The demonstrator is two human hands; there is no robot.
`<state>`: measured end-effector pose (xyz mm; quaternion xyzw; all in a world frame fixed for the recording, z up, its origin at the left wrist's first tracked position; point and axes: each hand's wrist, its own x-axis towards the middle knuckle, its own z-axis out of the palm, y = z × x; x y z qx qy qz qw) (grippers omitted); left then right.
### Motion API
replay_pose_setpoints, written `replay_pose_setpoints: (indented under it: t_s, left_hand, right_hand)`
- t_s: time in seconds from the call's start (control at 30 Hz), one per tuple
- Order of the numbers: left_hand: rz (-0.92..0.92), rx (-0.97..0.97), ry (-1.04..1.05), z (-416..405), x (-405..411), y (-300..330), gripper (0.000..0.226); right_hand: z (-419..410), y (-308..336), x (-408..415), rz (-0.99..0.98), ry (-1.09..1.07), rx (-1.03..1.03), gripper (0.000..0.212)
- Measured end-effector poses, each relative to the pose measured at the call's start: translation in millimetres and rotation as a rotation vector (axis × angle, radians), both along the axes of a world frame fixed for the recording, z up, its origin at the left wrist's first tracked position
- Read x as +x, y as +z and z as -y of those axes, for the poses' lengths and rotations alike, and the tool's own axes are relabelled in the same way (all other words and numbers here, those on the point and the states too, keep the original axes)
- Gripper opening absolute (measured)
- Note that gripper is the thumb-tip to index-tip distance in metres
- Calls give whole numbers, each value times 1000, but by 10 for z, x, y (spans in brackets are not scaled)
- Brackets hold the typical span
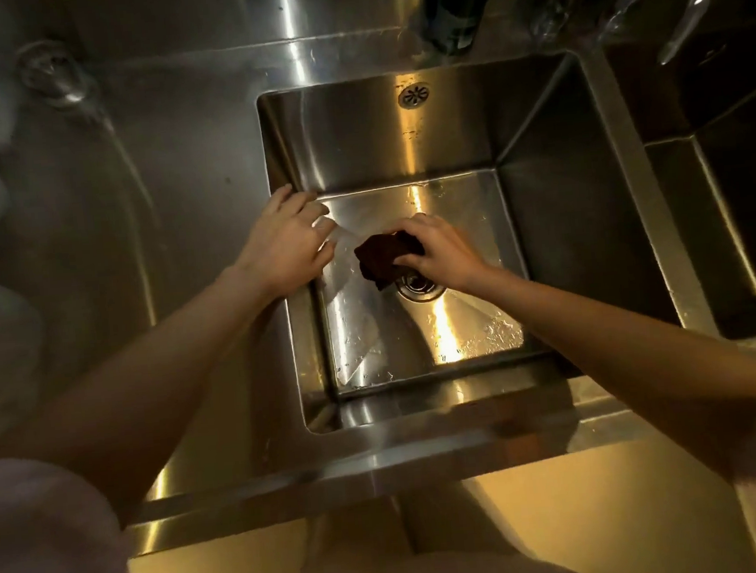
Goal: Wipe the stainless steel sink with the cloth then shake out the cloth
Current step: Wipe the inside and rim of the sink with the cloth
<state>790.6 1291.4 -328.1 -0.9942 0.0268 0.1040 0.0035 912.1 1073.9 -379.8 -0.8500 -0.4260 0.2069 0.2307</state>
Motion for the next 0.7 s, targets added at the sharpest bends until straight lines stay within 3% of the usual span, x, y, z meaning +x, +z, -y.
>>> replay_pose_setpoints:
  t_s: [0.17,0.37,0.57,0.7]
  left_hand:
    - [25,-42,6,-148,71,-164,55]
    - [214,-144,42,-140,41,-267,45]
    - [281,-151,40,-156,64,-324,40]
    - [304,-144,29,-159,73,-320,35]
  right_hand:
    - [-296,-469,255,-118,124,-120,46]
    - [-636,-929,460,-210,66,-77,36]
    - [-854,-1189,955,-146,-76,-66,35]
    - [-866,-1349,1171,-2,-183,-68,44]
